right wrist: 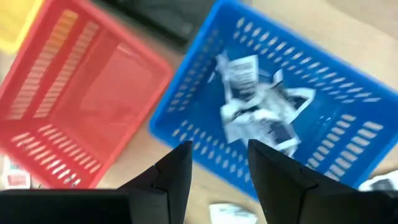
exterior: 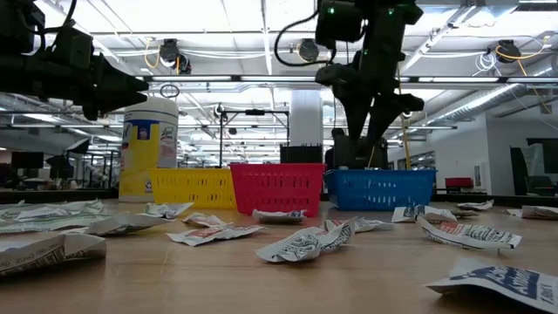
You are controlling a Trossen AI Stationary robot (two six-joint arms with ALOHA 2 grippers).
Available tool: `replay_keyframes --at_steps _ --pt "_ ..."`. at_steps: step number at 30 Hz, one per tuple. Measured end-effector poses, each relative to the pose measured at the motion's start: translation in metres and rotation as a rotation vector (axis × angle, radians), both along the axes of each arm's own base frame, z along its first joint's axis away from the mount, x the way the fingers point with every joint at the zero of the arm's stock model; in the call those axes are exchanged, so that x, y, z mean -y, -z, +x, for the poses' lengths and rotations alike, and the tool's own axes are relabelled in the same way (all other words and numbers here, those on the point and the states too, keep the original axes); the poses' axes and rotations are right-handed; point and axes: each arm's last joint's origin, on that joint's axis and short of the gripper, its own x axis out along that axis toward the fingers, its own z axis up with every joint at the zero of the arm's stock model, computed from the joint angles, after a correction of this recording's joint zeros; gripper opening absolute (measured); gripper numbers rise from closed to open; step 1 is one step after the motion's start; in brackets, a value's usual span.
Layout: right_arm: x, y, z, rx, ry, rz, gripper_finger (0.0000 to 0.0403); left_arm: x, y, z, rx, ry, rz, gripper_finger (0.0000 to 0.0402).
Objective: Pick & Place First Aid Supplies
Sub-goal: Put the alcohol pad into the blue bin
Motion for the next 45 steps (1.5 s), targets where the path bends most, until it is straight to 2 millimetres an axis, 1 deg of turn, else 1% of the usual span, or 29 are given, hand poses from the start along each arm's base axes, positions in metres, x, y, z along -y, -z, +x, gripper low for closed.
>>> replay_keyframes --at_steps 5,12,19,26,32,34,42,45 --pt "-0.036 0.0 0.003 0.008 -0.048 -0.016 0.0148 0.0 0.0 0.0 0.0 0.001 0.0 0.0209" --pt "-0.094 0.0 0.001 0.031 -0.112 -0.012 0.0148 0.0 0.0 0.0 0.0 0.0 0.0 0.0209" --pt "-0.148 0.01 -0.004 0.045 -0.14 0.035 0.0148 0.0 0.0 0.0 0.0 0.0 0.0 0.0209" --pt "-0.192 0.022 -0.013 0.04 -0.142 0.075 0.0148 0.0 0.0 0.0 0.0 0.0 0.0 0.0209" --pt "-0.22 0.03 -0.025 0.022 -0.147 0.097 0.0148 0.0 0.0 0.0 0.0 0.0 0.0 0.0209" --pt "-0.227 0.028 -0.024 0.018 -0.157 0.098 0.0148 0.0 0.0 0.0 0.0 0.0 0.0 0.0209" --pt "-0.249 0.022 -0.002 0.049 -0.189 0.111 0.0148 0.0 0.0 0.0 0.0 0.0 0.0 0.0209" --pt "-0.257 0.021 0.009 0.043 -0.193 0.111 0.0148 0.0 0.0 0.0 0.0 0.0 0.0 0.0209"
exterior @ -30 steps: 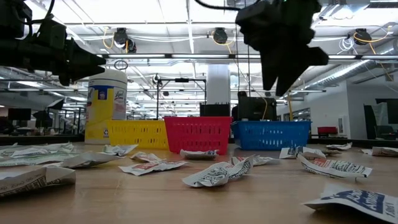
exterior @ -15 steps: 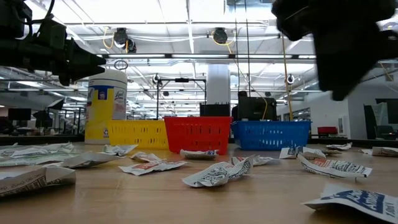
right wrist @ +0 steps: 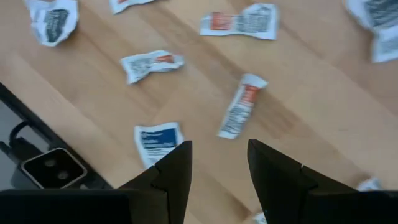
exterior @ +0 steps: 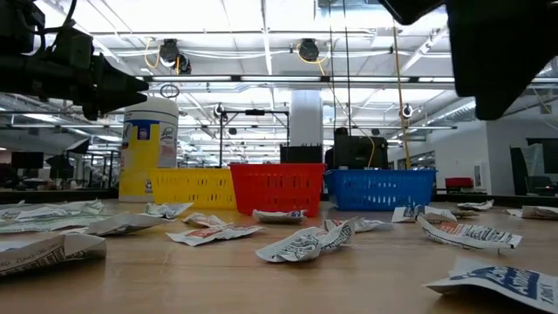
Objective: Pick & Place First Aid Supplies
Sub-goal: Put the alcohol pad into the blue bin
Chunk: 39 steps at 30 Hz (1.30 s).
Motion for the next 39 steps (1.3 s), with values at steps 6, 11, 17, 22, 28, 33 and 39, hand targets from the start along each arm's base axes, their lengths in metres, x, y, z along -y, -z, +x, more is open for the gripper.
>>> replay_keyframes --at_steps 6,11,17,22,28,33,39 --pt "-0.017 -0.006 0.023 -0.03 -0.033 -0.002 0.0148 0.0 0.0 0.0 0.0 0.0 0.0 0.0209" --pt "-0.029 -0.01 0.04 -0.05 -0.045 0.011 0.0148 0.0 0.0 0.0 -0.001 0.0 0.0 0.0209" --pt "-0.039 0.008 0.049 -0.085 -0.056 0.039 0.0148 0.0 0.0 0.0 0.0 0.0 0.0 0.0209" --pt "-0.049 0.032 0.05 -0.138 -0.076 0.044 0.0148 0.0 0.0 0.0 0.0 0.0 0.0 0.0209" --pt "-0.057 0.052 0.05 -0.165 -0.09 0.023 0.0148 0.0 0.0 0.0 0.0 0.0 0.0 0.0209" --pt "-0.056 0.065 0.05 -0.15 -0.091 0.031 0.0148 0.0 0.0 0.0 0.0 0.0 0.0 0.0209" --pt "-0.053 0.073 0.046 -0.159 -0.105 0.017 0.0121 0.0 0.0 0.0 -0.001 0.0 0.0 0.0209"
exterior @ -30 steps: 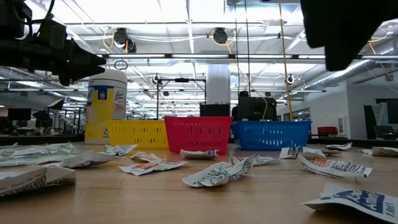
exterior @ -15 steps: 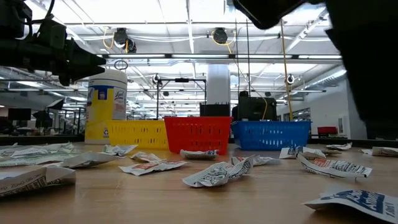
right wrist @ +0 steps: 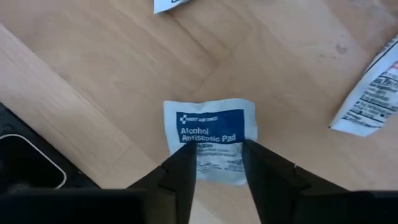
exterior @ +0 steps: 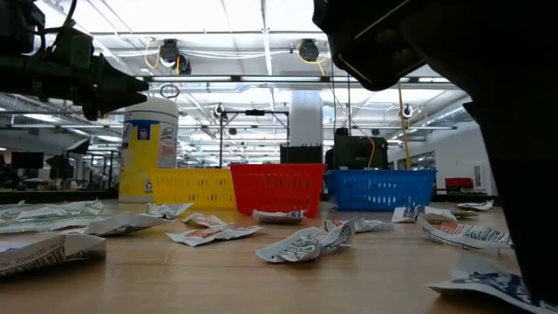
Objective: Pick & Place First Aid Supplies
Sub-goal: Put the alcohol pad into the blue bin
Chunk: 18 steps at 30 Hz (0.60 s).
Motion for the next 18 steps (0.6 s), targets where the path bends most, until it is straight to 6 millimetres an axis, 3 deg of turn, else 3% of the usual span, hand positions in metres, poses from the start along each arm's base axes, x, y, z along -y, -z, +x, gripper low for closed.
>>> replay_keyframes --at_steps 9,15,18 --pt "0.002 0.011 -0.003 0.007 -0.088 -0.011 0.0009 0.0 0.0 0.0 0.0 0.0 0.0 0.0209" --pt "0.002 0.012 -0.002 0.015 -0.108 -0.008 0.0002 0.0 0.0 0.0 0.0 0.0 0.0 0.0209" --pt "0.004 0.001 -0.002 0.027 -0.118 -0.016 0.0001 0.0 0.0 0.0 0.001 0.0 0.0 0.0209"
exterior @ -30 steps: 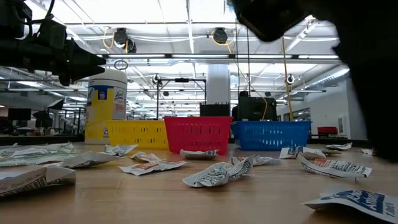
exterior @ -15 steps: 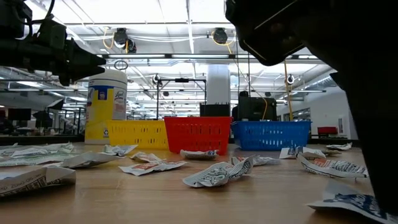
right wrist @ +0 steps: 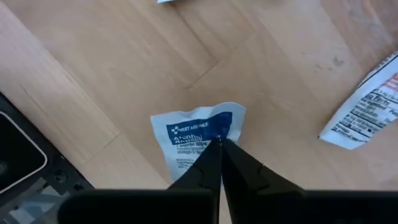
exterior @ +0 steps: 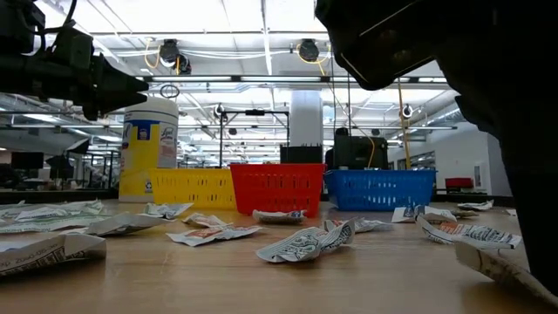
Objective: Pick & Place First Aid Supplies
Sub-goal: Put the alcohol pad into the blue bin
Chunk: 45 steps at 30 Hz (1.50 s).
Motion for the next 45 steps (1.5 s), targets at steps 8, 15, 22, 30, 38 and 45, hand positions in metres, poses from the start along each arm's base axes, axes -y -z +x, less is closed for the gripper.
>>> replay_keyframes --at_steps 8,15,22,30,38,45 --pt "0.027 -0.052 -0.005 0.051 -0.075 -0.044 0.0 0.0 0.0 0.0 0.0 0.0 0.0 0.0209" --pt "0.056 -0.091 -0.012 0.052 -0.194 -0.054 0.0 0.0 0.0 0.0 0.0 0.0 0.0 0.0209" --pt "0.074 -0.112 -0.016 0.055 -0.319 -0.022 0.0 0.0 0.0 0.0 -0.001 0.0 0.0 0.0209" --pt "0.101 -0.108 -0.013 -0.01 -0.406 -0.04 0.0 0.0 0.0 0.0 0.0 0.0 0.0 0.0209" --pt "0.16 -0.103 -0.014 -0.07 -0.37 -0.062 0.0 0.0 0.0 0.0 -0.001 0.0 0.0 0.0209" --pt "0.224 -0.098 -0.027 -0.112 -0.275 -0.063 0.0 0.0 0.0 0.0 0.0 0.0 0.0 0.0209"
